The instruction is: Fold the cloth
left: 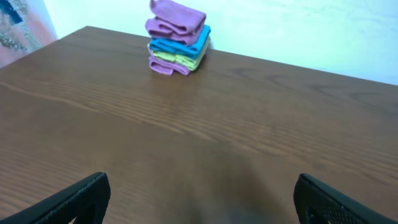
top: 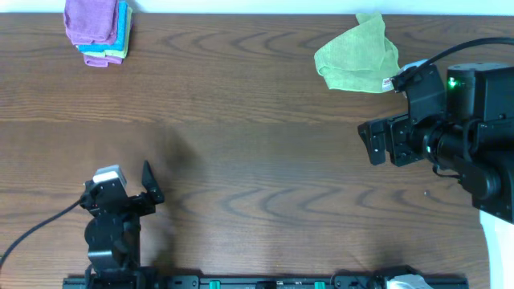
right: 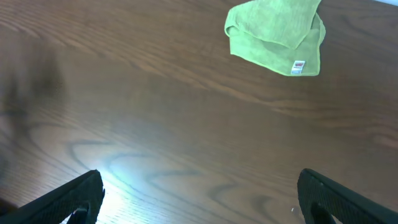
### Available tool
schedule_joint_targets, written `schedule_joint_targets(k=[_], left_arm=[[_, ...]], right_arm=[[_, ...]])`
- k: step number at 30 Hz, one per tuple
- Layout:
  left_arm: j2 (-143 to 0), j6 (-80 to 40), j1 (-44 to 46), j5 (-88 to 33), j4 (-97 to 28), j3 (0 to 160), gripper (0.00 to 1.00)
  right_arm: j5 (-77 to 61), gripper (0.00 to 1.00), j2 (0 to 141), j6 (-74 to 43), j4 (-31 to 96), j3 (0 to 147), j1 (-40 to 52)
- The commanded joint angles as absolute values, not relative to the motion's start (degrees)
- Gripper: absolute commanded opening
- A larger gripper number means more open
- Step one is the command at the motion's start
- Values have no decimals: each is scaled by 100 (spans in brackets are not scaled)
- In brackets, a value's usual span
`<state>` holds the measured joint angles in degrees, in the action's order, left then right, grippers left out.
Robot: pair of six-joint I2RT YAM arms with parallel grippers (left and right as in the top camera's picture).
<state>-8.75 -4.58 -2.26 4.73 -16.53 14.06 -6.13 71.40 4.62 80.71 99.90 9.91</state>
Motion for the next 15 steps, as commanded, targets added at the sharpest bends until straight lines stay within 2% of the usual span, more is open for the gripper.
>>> schedule_joint_targets(k=[1, 9, 15], left_arm=[[-569, -668, -259, 600, -1645, 1140, 95], [-23, -1037, -255, 617, -1621, 495, 95], [-21, -801, -257, 683, -1643, 499, 95]], right_arm=[[-600, 99, 7124, 480, 8060, 10001, 1020], [-600, 99, 7124, 480, 8060, 10001, 1020], [-600, 99, 7124, 480, 8060, 10001, 1020]])
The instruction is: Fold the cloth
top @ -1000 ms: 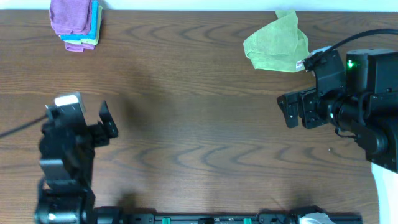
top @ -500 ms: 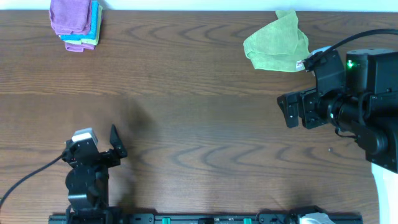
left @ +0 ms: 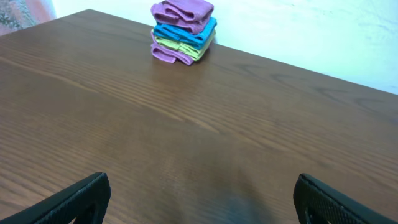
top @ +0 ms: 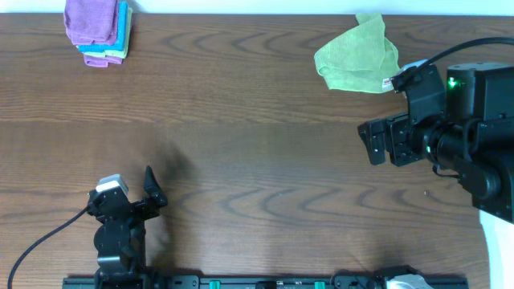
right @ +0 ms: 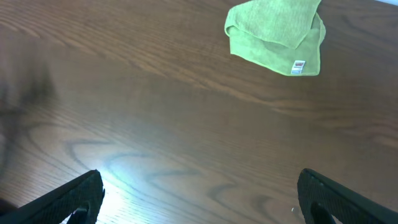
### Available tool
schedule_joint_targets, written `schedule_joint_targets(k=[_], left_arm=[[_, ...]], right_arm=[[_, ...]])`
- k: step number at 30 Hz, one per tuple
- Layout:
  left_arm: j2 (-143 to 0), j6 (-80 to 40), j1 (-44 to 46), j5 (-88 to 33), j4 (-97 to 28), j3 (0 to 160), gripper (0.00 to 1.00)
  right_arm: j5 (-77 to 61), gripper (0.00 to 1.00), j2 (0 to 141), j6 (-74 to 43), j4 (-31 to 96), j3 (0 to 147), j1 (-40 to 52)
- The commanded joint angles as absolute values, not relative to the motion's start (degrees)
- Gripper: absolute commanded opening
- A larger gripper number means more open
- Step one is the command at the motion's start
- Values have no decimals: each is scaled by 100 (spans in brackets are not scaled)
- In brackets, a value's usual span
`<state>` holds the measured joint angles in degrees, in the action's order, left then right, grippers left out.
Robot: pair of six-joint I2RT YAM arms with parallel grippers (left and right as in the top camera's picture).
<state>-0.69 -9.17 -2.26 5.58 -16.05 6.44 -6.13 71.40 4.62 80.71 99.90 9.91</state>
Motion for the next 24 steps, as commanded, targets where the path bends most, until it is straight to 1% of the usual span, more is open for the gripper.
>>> schedule_joint_targets(k=[1, 4, 24], left_arm=[[-21, -642, -257, 685, -1643, 499, 95], [-32, -202, -257, 679, -1636, 499, 95], [-32, -209, -257, 676, -1621, 499, 95]], right_arm=[[-600, 99, 7124, 480, 8060, 10001, 1020], [-600, 99, 7124, 480, 8060, 10001, 1020], [-600, 99, 7124, 480, 8060, 10001, 1020]])
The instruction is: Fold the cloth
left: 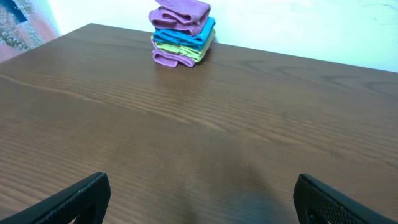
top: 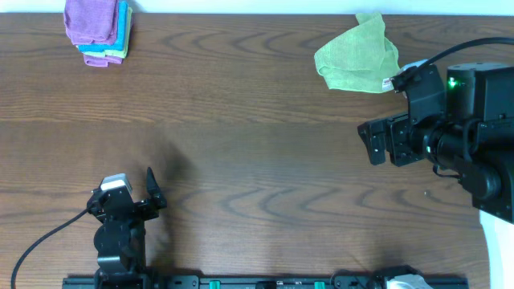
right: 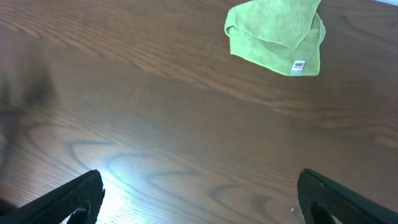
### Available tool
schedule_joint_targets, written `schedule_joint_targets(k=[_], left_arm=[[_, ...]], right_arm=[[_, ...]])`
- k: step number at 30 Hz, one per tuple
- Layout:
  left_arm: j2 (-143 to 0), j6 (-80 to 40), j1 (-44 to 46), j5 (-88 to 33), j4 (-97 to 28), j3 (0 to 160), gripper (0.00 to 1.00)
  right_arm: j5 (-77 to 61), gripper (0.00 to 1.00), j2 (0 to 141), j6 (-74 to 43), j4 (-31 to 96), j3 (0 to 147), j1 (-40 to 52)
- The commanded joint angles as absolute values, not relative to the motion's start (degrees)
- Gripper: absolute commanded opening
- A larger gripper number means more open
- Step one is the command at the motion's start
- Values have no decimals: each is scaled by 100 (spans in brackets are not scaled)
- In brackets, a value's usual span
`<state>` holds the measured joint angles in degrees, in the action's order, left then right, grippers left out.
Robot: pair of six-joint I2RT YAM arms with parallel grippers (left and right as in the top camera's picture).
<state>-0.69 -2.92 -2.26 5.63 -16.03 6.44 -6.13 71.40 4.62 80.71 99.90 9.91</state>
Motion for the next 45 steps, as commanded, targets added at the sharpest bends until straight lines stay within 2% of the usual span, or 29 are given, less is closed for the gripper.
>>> schedule_joint_targets(k=[1, 3, 10, 18, 34, 45], left_arm=[[-32, -209, -257, 676, -1621, 499, 95], [-32, -207, -257, 676, -1621, 499, 95], [-32, -209, -257, 676, -1621, 499, 95], [-32, -209, -257, 676, -1621, 499, 95], [-32, -207, -257, 676, -1621, 499, 95], [-32, -209, -257, 676, -1621, 499, 95]], right_arm=[[-600, 99, 7124, 480, 8060, 10001, 1020], [-600, 99, 7124, 480, 8060, 10001, 1020], [-215, 99, 6696, 1555, 7566, 9642, 1009], [-213, 99, 4403, 1809, 5883, 6858, 908], [-849, 99, 679, 1761, 4287, 1951, 607], [-915, 99, 30, 1697, 4106, 934, 600]])
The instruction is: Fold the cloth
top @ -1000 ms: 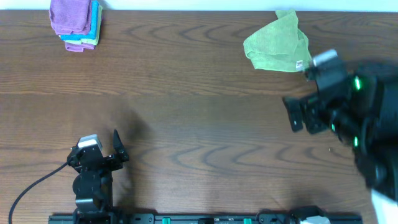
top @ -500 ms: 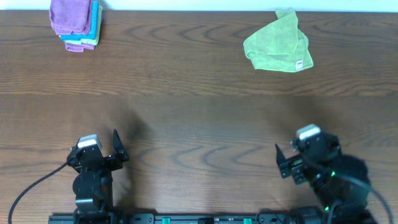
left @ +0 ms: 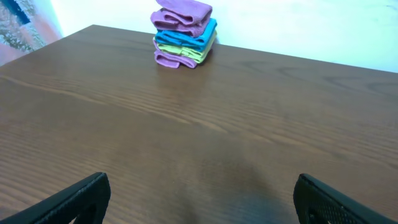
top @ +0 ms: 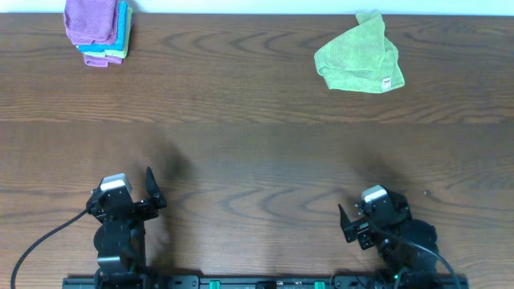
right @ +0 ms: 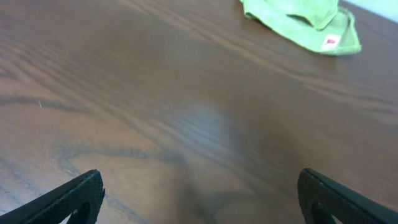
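Observation:
A crumpled green cloth (top: 358,57) with a small white label lies at the table's far right; the right wrist view shows the green cloth (right: 306,22) at its top. My right gripper (top: 363,217) sits open at the near right edge, far from it, nothing between its fingers. At the near left edge my left gripper (top: 128,195) is open too, with only bare wood between its fingers (left: 81,194).
A stack of folded cloths (top: 98,30), purple on top of blue, yellow-green and purple, stands at the far left corner; the left wrist sees this stack (left: 183,38) ahead. The brown wooden table (top: 241,136) ends at a white wall behind.
The right arm has moved from the right side of the table, near the green cloth, back to the near right edge. The left arm and both cloths are unchanged.
The right arm stayed raised at the right side below the green cloth through all earlier moments, while the left arm shifted slightly back and right at the near left edge. Now both arms sit at the near edge, grippers open.

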### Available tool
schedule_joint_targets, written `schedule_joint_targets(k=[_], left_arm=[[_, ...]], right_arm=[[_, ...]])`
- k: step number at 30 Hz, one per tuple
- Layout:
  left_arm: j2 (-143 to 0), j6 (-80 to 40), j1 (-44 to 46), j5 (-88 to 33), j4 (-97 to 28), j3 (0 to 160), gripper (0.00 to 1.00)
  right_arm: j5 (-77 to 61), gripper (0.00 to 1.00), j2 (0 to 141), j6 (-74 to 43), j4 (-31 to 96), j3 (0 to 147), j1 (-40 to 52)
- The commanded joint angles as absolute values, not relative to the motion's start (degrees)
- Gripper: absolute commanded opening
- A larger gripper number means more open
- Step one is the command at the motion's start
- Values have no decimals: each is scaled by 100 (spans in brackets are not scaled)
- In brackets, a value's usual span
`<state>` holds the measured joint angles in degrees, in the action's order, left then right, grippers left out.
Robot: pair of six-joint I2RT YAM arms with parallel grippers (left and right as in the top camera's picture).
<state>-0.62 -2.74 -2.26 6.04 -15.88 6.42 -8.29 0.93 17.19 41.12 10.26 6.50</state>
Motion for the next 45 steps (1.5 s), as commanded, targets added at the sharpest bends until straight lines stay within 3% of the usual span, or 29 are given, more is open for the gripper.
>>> schedule_joint_targets(k=[1, 10, 45], left_arm=[[-32, -209, -257, 676, -1621, 499, 95], [-32, -207, -257, 676, -1621, 499, 95], [-32, -209, -257, 676, -1621, 499, 96]], right_arm=[[-878, 99, 30, 1647, 4104, 937, 602], [-261, 99, 30, 167, 4145, 919, 602], [-257, 99, 32, 174, 4154, 919, 602]])
